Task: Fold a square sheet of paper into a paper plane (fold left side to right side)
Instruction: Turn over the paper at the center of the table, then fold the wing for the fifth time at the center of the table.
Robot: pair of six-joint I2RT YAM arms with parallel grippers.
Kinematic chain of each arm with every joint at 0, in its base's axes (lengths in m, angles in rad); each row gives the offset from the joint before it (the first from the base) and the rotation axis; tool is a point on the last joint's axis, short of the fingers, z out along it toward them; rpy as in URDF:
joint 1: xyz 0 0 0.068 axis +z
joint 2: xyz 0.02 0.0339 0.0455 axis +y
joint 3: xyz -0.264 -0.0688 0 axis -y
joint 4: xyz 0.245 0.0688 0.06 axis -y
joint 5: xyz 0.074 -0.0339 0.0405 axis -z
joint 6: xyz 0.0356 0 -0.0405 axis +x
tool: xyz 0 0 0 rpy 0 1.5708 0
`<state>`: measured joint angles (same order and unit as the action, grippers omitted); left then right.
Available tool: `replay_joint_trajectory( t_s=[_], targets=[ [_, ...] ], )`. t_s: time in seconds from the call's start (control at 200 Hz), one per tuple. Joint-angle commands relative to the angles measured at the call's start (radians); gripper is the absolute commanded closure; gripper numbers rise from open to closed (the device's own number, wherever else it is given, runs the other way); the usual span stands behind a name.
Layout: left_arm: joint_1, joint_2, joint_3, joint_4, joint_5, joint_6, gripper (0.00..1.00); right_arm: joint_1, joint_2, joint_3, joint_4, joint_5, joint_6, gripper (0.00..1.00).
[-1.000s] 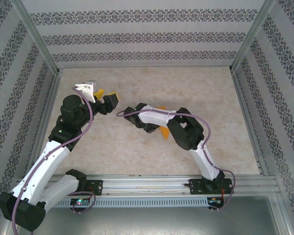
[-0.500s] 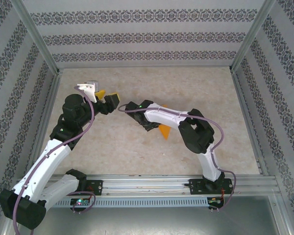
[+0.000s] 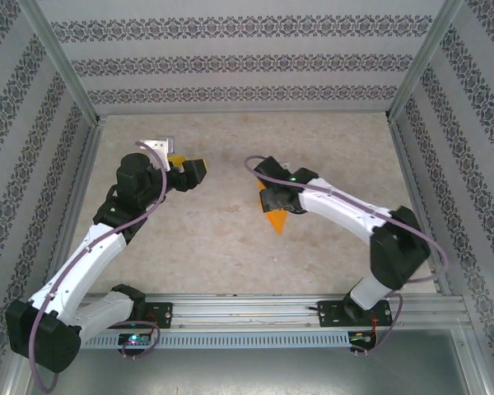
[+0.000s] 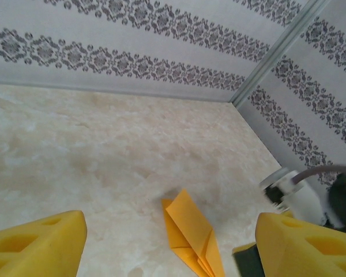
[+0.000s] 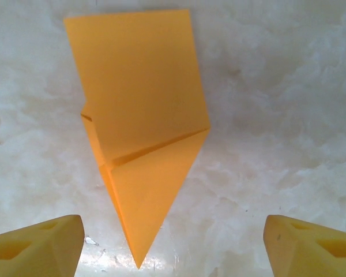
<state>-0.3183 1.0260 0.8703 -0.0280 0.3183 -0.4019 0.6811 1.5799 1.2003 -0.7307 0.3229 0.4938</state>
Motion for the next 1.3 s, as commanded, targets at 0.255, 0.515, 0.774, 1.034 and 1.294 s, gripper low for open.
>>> replay_joint_trajectory(
  t_s=[0.255, 0.515, 0.774, 1.034, 1.294],
  targets=[
    [-0.023, 0.206, 0.048, -0.022, 0.169, -0.065, 0.28, -0.213, -0.322, -0.298, 0.345, -0.251, 0.016, 0.02],
    [-0.123, 0.455, 0.094, 0.039, 0.195, -0.208, 0.32, -0.41, -0.497, -0.548, 0.594, -0.478, 0.147, 0.02],
    [-0.186, 0.766, 0.251, 0.086, 0.26, -0.342, 0.36, -0.528, -0.58, -0.684, 0.708, -0.593, 0.231, 0.02],
    [-0.207, 0.974, 0.401, 0.069, 0.279, -0.351, 0.38, -0.565, -0.638, -0.717, 0.708, -0.616, 0.216, 0.02],
    [-0.211, 1.078, 0.452, 0.126, 0.35, -0.386, 0.57, -0.597, -0.663, -0.74, 0.711, -0.644, 0.206, 0.02]
  ],
)
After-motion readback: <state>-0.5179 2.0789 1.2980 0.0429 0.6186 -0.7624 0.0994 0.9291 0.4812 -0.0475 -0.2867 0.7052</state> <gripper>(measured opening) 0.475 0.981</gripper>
